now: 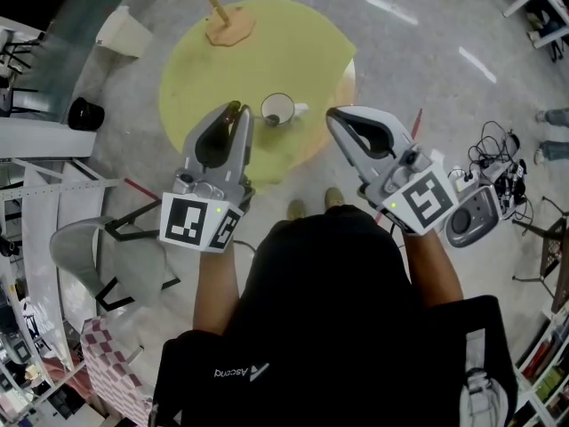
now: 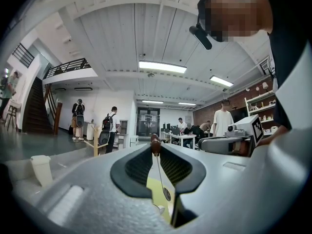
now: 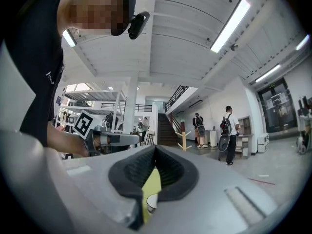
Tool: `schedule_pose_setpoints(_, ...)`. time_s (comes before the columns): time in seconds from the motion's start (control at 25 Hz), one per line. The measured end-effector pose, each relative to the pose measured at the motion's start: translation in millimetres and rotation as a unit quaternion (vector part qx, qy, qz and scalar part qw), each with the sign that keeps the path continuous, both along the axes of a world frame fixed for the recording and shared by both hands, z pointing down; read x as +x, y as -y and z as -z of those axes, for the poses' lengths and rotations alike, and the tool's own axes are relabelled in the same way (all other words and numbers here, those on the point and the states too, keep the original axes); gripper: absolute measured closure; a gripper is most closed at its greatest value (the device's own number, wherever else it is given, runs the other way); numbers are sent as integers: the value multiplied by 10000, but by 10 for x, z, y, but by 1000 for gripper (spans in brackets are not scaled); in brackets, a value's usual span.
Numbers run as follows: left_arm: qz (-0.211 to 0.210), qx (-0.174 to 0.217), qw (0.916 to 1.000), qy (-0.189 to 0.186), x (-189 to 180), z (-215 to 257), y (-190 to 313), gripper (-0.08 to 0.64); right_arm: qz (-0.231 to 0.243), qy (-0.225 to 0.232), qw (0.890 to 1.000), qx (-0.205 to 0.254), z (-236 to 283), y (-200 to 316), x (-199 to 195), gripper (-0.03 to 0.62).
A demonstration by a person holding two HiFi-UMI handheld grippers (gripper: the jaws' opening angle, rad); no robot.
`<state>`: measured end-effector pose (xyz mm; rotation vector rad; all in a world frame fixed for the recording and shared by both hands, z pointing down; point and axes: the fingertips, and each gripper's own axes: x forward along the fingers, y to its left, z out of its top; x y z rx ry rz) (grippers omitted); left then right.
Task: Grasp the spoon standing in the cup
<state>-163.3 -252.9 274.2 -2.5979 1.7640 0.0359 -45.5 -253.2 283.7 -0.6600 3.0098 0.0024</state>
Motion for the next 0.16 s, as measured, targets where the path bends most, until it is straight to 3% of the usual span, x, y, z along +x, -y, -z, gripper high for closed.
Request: schedule_pose_setpoints(0.16,-4,11,10000,8,22,3,-8,503,5,3,10000,-17,-12,-12,27,589)
